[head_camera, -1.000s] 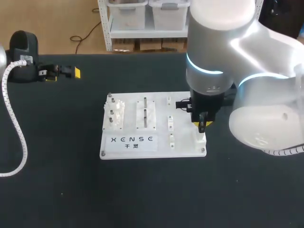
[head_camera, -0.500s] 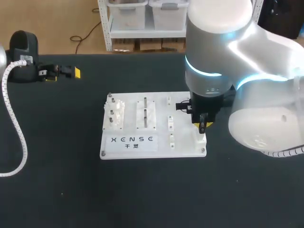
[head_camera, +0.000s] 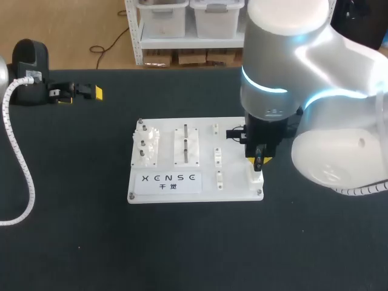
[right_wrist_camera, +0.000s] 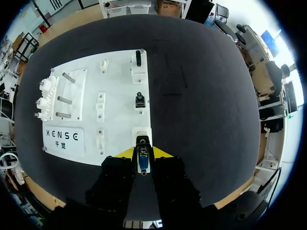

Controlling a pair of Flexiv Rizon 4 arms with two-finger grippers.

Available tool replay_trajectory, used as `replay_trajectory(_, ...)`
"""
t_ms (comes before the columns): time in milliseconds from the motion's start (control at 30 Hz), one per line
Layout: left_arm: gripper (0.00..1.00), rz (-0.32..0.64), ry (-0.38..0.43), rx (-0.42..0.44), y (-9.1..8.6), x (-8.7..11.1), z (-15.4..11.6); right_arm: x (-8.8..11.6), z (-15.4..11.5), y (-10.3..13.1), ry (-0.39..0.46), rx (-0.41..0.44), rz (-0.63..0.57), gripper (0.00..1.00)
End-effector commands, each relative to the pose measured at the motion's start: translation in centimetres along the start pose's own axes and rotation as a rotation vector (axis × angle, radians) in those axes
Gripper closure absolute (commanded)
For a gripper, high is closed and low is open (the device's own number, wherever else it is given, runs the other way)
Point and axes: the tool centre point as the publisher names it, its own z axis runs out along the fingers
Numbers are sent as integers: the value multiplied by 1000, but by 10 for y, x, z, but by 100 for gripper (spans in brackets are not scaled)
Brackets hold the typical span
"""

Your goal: Insert the USB connector, Ethernet cable, and multi-pin plug into their matching sockets one by one.

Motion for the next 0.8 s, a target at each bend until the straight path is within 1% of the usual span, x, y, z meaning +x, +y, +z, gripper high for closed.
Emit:
replay_trajectory(33, 0, 0, 0, 0, 0, 0, 0, 3, 26, 1, 17, -5, 1, 100)
replay_trajectory(333, 0, 0, 0, 0, 0, 0, 0, 6, 41, 0, 57, 9, -3, 100)
replay_trajectory(500, 0, 0, 0, 0, 0, 0, 0, 7, 42, -1, 69, 11, -2, 100)
replay_trajectory(600, 0, 0, 0, 0, 0, 0, 0, 5, 37, -2, 58, 8, 1, 100)
replay_trajectory(633, 0, 0, 0, 0, 0, 0, 0, 4, 33, -2, 50, 4, 3, 87)
replay_trajectory(667, 0, 0, 0, 0, 0, 0, 0, 3, 30, -2, 40, 5, 4, 65)
replay_trajectory(700, 0, 0, 0, 0, 0, 0, 0, 2, 27, -3, 35, 1, 5, 31)
replay_trajectory(733, 0, 0, 0, 0, 0, 0, 0, 1, 24, -3, 28, -1, 5, 0)
replay_trajectory(800, 0, 0, 0, 0, 0, 0, 0, -1, 19, -5, 19, -6, 8, 0)
